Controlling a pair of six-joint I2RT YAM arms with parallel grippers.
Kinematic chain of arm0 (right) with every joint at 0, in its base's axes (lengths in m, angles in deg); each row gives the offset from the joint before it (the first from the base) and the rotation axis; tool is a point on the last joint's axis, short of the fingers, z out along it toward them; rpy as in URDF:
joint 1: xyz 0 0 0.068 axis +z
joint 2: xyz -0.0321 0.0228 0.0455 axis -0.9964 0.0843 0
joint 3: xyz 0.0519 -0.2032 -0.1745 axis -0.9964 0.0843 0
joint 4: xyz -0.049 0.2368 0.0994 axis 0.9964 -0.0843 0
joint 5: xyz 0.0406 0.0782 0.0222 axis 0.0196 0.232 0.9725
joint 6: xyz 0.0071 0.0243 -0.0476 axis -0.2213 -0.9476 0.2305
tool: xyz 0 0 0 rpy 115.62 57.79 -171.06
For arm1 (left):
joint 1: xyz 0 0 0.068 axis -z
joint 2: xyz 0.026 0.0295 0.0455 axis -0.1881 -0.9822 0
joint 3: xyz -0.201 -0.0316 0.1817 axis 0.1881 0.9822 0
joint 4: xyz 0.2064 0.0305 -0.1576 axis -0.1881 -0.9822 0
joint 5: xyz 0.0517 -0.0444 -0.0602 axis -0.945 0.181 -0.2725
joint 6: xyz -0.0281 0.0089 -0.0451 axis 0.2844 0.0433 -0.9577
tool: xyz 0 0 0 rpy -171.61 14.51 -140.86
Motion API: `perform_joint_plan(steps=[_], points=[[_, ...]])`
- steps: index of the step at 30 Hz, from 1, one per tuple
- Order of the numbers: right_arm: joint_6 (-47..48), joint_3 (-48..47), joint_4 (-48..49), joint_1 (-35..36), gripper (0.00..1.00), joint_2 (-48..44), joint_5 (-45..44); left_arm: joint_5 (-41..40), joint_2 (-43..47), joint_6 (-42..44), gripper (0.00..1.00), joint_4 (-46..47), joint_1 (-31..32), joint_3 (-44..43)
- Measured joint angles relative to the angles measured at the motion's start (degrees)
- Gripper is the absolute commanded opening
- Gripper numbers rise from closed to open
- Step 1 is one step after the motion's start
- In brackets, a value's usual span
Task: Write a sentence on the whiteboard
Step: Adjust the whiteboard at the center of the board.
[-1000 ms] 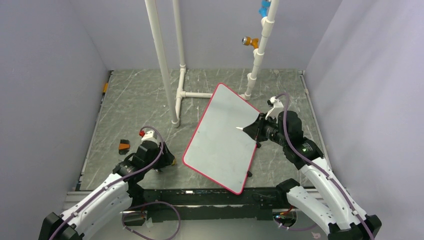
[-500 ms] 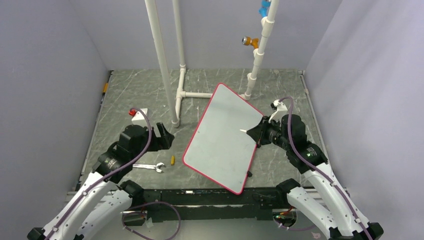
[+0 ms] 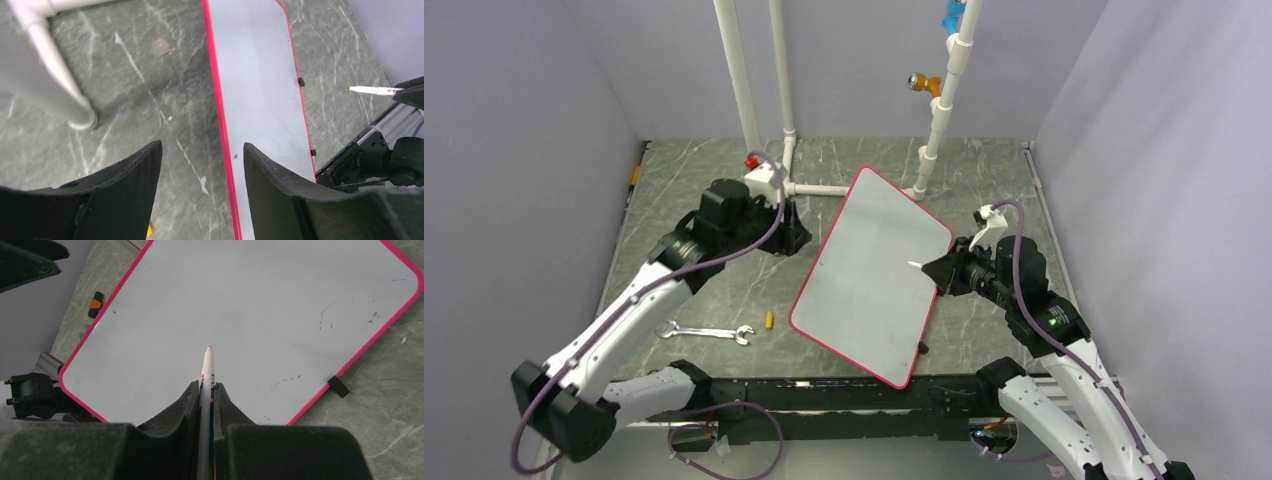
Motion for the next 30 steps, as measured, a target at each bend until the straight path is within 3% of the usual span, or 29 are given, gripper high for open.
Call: perform_joint_plan(steps=[12, 18, 30], points=[[0.0, -1.6, -1.5, 0.0, 0.00, -1.3, 0.0, 6.3, -19.6, 2.6, 0.53, 5.6, 0.0, -10.5], [0.0, -1.9, -2.1, 0.0, 0.00, -1.4, 0.0, 8.9, -29.1, 4.5, 0.41, 6.1, 0.0, -15.8], [0.5, -3.0, -3.9, 0.0, 0.00, -1.5, -1.1, 11.3, -41.7, 7.2, 0.37, 4.9, 1.9, -25.9]])
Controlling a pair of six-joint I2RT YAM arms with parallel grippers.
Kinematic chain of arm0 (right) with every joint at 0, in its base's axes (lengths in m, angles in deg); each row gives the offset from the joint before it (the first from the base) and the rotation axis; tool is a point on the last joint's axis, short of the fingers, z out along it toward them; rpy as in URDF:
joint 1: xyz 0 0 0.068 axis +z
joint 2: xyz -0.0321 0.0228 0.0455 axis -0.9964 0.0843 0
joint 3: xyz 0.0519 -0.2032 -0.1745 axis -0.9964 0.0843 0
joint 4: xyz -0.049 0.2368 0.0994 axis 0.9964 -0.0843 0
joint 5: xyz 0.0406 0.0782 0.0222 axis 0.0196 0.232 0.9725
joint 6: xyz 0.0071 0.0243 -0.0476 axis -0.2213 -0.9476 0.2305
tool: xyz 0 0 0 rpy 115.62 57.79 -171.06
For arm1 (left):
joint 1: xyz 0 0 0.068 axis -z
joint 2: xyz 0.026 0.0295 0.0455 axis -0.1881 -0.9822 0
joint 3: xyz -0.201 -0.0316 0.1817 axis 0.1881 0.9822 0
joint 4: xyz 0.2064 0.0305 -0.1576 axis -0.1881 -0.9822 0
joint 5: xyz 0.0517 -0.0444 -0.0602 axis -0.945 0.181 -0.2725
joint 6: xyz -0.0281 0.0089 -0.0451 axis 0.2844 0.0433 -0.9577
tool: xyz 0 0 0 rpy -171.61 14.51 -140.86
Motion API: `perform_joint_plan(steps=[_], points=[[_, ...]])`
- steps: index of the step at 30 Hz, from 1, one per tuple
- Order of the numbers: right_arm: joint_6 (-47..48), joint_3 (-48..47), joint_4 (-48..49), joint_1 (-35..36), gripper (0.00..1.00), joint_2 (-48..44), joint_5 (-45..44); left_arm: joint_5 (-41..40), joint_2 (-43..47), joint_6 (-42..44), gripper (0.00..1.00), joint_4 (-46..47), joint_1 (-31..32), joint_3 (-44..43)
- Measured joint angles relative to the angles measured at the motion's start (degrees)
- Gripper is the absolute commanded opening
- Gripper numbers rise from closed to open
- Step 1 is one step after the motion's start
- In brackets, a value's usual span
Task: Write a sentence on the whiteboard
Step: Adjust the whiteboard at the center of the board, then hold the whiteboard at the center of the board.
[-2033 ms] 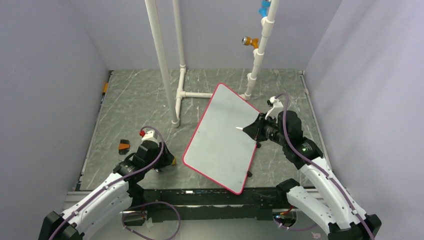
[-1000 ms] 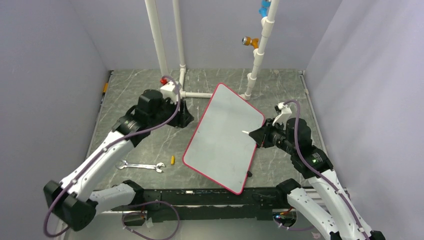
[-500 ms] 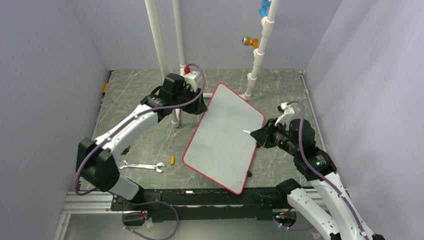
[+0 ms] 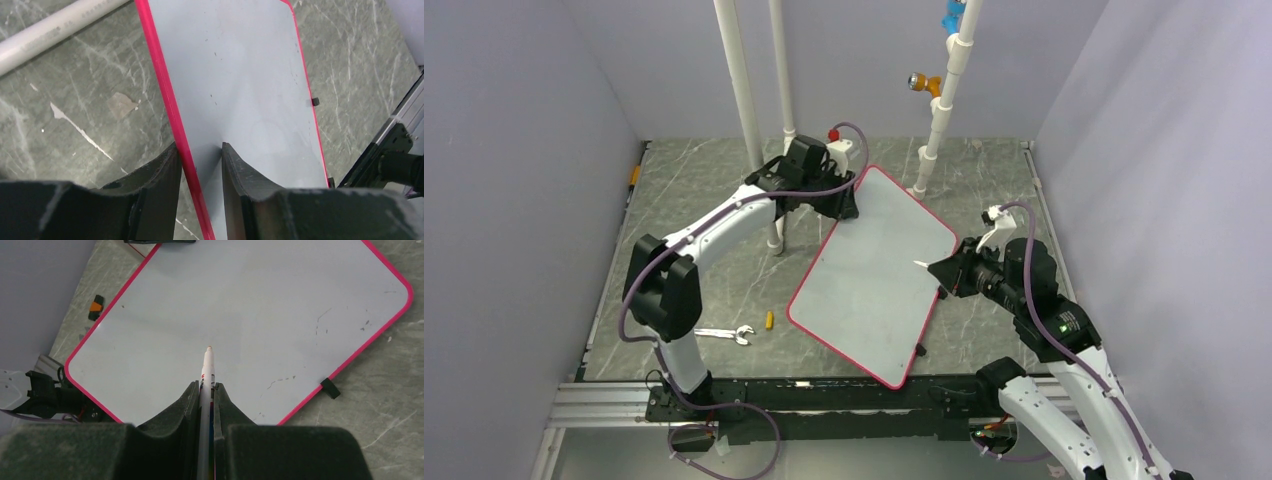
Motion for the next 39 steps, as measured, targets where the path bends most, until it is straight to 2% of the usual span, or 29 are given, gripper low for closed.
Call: perform_joint_plan(steps=[6, 11, 16, 18, 23, 25, 29, 33, 36, 39], points=[[0.3, -0.2, -0.7, 0.0, 0.00, -0.4, -0.5, 0.7, -6.1, 3.5, 0.37, -2.5, 3.2, -9.0], [0.7, -0.9, -1.9, 0.0, 0.00, -0.9, -1.3, 3.5, -9.9, 5.2, 0.38, -2.9, 5.2, -13.4], [0.8, -1.2, -3.5, 0.0, 0.00, -2.3, -1.8, 6.9, -13.7, 7.4, 0.46, -5.2, 6.8, -18.8], [0.8, -1.2, -3.5, 0.0, 0.00, -2.5, -1.9, 7.6, -15.1, 8.4, 0.54, -5.9, 7.9, -20.9], [0.8, -1.3, -3.9, 0.0, 0.00, -2.6, -2.0, 9.4, -16.3, 9.9, 0.83, -7.3, 10.3, -23.0], [0.8, -1.6, -4.1, 0.0, 0.00, -2.6, -2.0, 9.4, -16.1, 10.1, 0.98, -8.0, 10.6, -23.0], [0.8, -2.4, -4.3, 0.0, 0.00, -2.5, -2.4, 8.0, -13.7, 10.3, 0.99, -9.9, 10.6, -21.6], [0.8, -2.8, -4.3, 0.0, 0.00, -2.5, -2.9, 7.0, -6.5, 10.2, 0.99, -12.1, 9.3, -18.7], [0.7, -2.8, -4.3, 0.0, 0.00, -2.5, -2.8, 7.5, 1.6, 10.0, 0.95, -12.6, 6.4, -15.6], [0.7, -2.8, -4.2, 0.0, 0.00, -2.4, -2.6, 9.8, 9.8, 8.9, 0.90, -12.6, 0.7, -11.7]])
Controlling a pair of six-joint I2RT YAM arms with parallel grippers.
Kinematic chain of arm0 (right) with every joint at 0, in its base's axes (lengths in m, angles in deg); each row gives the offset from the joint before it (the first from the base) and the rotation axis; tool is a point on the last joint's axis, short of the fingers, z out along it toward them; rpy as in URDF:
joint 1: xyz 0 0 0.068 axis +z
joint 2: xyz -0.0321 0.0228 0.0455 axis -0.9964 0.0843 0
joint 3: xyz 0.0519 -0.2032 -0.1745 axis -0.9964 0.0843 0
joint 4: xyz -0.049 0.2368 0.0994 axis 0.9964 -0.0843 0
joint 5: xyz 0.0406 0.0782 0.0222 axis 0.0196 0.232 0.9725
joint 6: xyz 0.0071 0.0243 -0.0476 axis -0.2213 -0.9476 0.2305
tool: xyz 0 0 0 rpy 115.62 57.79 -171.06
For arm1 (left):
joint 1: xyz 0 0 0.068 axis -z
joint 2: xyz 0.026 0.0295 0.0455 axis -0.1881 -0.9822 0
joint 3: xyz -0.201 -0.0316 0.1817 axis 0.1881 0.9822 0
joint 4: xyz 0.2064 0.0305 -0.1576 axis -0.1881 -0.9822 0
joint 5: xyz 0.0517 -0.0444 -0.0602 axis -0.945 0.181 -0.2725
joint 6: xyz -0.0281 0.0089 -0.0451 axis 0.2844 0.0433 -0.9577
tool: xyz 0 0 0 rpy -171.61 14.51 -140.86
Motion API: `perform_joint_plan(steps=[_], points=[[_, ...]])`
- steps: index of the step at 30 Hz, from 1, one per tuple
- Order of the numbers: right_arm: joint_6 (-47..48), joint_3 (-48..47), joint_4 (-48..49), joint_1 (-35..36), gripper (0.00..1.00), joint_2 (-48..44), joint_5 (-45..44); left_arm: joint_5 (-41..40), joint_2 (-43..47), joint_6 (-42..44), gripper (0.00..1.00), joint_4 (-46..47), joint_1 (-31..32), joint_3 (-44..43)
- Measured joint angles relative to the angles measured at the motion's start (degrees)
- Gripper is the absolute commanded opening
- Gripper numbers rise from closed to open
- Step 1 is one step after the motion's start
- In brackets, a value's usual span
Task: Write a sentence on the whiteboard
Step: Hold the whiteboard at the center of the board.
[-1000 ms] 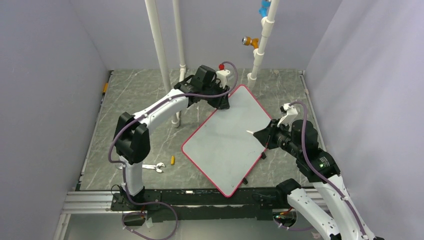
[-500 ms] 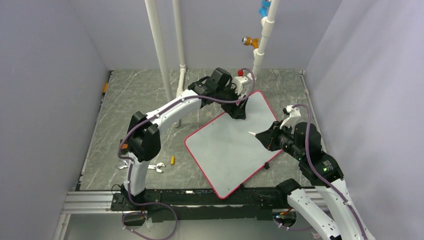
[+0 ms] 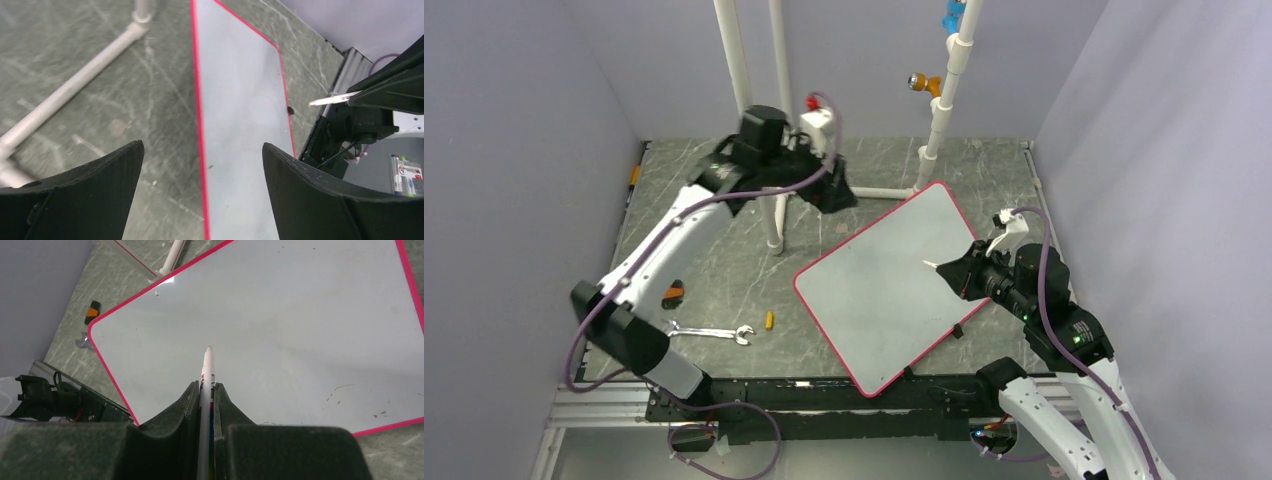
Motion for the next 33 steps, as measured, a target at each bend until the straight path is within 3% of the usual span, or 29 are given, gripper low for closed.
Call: perform_joint_plan(steps=[5, 8, 15, 33], points=[[0.0, 0.0, 0.7, 0.0, 0.00, 0.9, 1.6, 3.4, 7.5, -0.5, 0.88, 0.0, -8.6, 8.4], [0.1, 0.0, 1.0, 0.0, 0.00, 1.5, 3.1, 6.6, 8.3, -0.3, 0.91, -1.4, -10.4, 13.9], [0.2, 0.0, 4.2, 0.0, 0.00, 3.5, 7.7, 12.2, 9.5, -0.4, 0.84, -0.4, -13.6, 23.0], [1.2, 0.1, 7.2, 0.0, 0.00, 6.2, 13.0, 21.7, 5.2, 0.1, 0.71, 2.1, -15.6, 26.9]])
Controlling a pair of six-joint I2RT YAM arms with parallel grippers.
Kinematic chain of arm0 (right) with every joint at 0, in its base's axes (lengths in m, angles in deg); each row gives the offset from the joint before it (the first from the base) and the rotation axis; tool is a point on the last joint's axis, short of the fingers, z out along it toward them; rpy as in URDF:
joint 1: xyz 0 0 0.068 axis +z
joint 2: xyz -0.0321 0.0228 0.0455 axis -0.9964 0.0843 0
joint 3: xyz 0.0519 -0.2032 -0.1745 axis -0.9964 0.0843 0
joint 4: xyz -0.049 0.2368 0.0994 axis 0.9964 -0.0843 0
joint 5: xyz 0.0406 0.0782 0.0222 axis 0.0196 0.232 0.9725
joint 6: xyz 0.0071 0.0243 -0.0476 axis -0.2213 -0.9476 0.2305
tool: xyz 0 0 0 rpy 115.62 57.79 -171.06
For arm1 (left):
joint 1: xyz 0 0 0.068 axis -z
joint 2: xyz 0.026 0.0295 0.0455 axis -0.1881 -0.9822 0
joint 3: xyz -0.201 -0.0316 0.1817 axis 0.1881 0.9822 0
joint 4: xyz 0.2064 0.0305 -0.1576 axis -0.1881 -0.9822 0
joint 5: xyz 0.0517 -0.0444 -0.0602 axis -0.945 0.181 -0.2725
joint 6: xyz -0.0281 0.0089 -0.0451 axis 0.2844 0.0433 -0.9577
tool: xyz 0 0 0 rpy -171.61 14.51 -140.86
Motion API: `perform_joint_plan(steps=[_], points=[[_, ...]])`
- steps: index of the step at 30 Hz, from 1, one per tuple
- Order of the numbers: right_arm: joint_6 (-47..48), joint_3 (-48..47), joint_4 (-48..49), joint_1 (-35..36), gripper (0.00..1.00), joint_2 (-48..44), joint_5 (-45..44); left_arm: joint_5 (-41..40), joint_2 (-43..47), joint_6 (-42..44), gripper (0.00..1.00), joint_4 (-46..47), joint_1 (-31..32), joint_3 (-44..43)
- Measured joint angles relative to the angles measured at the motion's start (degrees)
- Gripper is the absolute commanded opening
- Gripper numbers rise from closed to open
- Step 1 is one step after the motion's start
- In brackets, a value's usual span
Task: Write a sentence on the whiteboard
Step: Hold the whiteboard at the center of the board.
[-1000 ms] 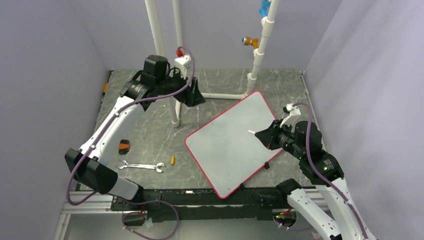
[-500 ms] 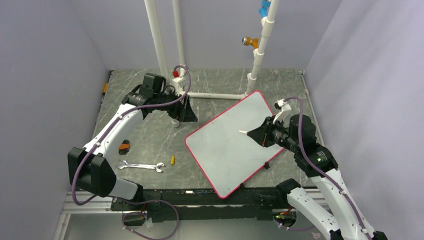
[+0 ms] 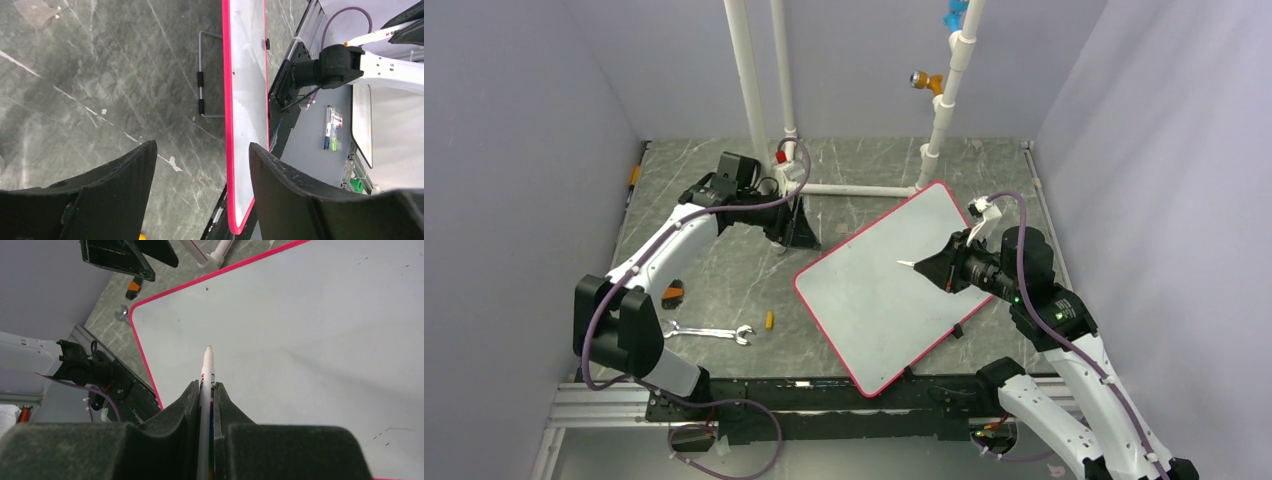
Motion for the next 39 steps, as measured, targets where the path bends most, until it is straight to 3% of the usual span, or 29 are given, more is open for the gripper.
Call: perform_joint_plan(steps=[9, 25, 33, 39], points=[[1.3, 0.0, 0.1, 0.0, 0.00, 0.0, 0.1, 0.4, -2.4, 1.2, 0.65, -0.9, 4.2, 0.0], [1.5, 0.0, 0.1, 0.0, 0.00, 0.1, 0.5, 1.1, -4.8, 1.7, 0.52, -1.3, 5.9, 0.0], [1.4, 0.0, 0.1, 0.0, 0.00, 0.6, 0.7, 2.1, -4.9, 1.6, 0.52, -1.2, 6.8, 0.0], [1.4, 0.0, 0.1, 0.0, 0.00, 0.7, 1.1, 2.3, -5.1, 1.4, 0.43, -1.3, 9.3, 0.0]])
